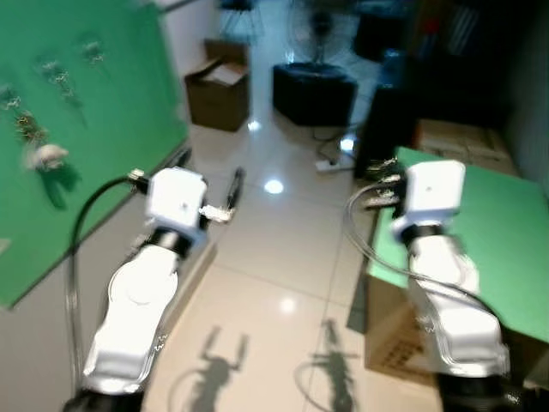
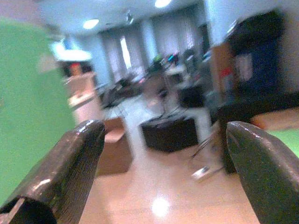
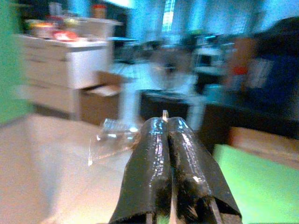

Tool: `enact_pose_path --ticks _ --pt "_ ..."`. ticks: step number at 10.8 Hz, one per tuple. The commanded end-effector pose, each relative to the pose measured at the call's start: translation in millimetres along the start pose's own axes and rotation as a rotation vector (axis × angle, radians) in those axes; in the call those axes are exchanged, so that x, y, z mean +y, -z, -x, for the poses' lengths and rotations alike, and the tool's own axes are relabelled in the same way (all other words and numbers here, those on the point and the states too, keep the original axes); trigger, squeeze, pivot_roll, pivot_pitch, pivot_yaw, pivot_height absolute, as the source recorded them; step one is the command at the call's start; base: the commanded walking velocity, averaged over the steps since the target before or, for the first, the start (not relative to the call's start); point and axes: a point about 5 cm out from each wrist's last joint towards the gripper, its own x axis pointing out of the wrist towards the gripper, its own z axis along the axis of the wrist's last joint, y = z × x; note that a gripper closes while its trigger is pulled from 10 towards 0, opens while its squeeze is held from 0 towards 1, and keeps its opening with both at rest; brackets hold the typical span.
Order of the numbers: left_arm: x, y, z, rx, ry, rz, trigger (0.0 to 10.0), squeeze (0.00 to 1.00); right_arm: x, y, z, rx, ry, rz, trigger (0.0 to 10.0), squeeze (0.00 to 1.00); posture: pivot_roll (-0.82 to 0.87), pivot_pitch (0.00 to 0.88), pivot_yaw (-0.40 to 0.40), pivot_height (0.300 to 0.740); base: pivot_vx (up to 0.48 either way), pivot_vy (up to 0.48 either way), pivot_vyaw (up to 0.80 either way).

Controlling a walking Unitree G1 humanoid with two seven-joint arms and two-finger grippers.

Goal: Hang keys on a hook

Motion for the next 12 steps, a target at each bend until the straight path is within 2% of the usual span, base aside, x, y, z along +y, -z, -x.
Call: enact_pose_path --ticks 1,10,12 --pt "-5.1 -5.1 -4.2 -0.019 0.026 0.005 10.0 0.0 -9.1 0.2 0.1 0.006 0.026 0.004 10.0 0.0 -0.01 0.0 0.05 0.74 0.349 0.0 0.8" --pt "-7.1 -2.6 -3.0 -0.004 0.024 0.036 10.0 0.0 -10.3 5.3 -0.1 0.028 -0.002 0.016 10.0 0.0 -0.01 0.0 0.042 0.74 0.348 0.0 0.8" --pt "-8.8 -0.9 1.2 0.006 0.017 0.093 10.0 0.0 -7.7 7.1 0.0 0.035 -0.034 -0.008 10.0 0.0 -0.01 0.0 0.031 0.74 0.0 0.0 0.0"
